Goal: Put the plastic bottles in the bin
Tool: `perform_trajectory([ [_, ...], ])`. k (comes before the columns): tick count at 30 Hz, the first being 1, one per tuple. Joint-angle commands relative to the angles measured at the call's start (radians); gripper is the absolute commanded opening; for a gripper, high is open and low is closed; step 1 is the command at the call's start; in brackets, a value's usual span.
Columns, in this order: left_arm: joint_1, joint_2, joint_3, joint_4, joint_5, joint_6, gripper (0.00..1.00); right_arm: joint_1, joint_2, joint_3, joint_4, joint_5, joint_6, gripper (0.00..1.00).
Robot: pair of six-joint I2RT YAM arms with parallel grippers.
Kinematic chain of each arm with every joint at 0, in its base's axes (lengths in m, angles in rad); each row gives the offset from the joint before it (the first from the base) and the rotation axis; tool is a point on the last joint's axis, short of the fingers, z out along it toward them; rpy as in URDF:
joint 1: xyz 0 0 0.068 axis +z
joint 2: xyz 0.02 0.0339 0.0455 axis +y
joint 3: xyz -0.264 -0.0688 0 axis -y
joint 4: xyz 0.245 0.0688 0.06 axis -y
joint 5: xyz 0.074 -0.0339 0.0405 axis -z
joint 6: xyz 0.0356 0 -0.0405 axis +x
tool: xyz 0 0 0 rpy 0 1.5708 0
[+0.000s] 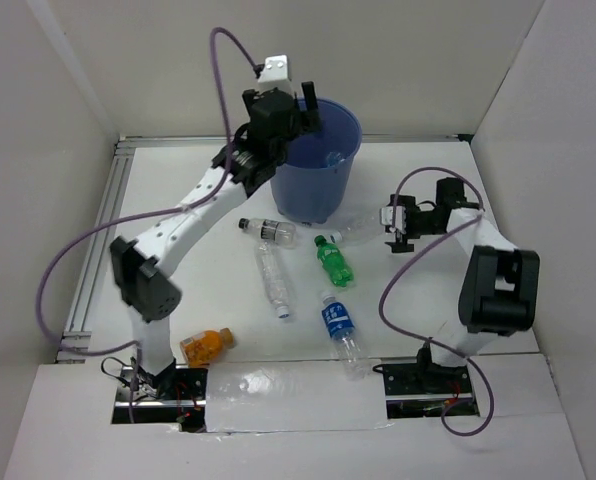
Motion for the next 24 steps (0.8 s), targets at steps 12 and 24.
perform_trajectory([
  [12, -0.083, -0.926, -1.022, -0.737, 0.106, -0.971, 1.0, 0.164, 0.356, 0.227, -0.041, 0.227, -0.42, 0.99],
  [24, -0.171, -0.781, -0.98, -0.788, 0.234, -0.631, 1.0, 0.11, 0.24, 0.3, -0.464, 0.061, -0.406, 0.3],
])
